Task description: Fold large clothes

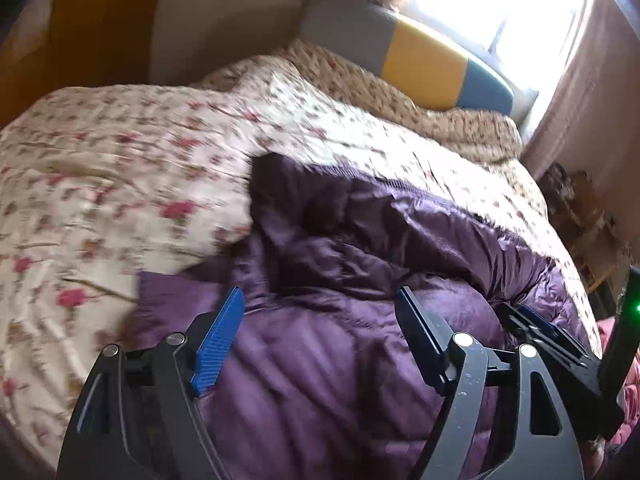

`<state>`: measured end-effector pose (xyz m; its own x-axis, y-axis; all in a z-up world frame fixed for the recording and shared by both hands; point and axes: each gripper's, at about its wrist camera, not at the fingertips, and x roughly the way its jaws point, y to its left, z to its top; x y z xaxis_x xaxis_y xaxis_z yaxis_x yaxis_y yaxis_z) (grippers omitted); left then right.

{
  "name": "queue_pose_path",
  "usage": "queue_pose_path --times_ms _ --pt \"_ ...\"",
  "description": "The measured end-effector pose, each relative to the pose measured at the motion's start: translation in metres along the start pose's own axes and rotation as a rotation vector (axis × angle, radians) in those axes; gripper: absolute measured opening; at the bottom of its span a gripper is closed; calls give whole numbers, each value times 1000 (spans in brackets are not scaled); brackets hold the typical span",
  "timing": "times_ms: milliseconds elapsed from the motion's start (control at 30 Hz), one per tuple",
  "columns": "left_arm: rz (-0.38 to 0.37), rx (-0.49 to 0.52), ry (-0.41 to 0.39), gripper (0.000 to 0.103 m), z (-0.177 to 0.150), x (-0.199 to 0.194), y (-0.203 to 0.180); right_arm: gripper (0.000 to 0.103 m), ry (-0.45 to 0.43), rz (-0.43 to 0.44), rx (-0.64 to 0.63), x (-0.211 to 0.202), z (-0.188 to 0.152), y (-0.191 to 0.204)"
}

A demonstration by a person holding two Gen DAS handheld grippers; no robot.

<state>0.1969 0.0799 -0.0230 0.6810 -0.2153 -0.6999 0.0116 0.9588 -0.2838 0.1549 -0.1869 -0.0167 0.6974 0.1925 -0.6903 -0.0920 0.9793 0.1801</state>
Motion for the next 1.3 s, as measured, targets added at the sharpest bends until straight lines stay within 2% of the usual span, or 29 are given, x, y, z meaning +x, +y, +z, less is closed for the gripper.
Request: queue_pose_path --times_ms 167,367,567,833,967,1167,1300 --pt "28 -35 -2 77 -11 -25 29 29 -9 55 -12 -40 -17 7" --pt "37 -69 19 77 -33 -45 58 15 25 79 -61 -60 -43 23" --pt "0 -118 47 77 -56 -53 77 10 68 46 -67 -57 -62 24" --pt "-77 -202 64 77 -75 -58 86 11 98 28 -80 -49 -84 16" --pt "-157 -244 66 77 -75 -60 86 10 102 33 -80 -43 -88 13" --pt "-299 -376 103 77 -78 -44 90 10 94 48 -79 -40 -91 10" --pt "-341 -414 108 77 -79 -39 89 10 95 63 -73 -39 -91 7"
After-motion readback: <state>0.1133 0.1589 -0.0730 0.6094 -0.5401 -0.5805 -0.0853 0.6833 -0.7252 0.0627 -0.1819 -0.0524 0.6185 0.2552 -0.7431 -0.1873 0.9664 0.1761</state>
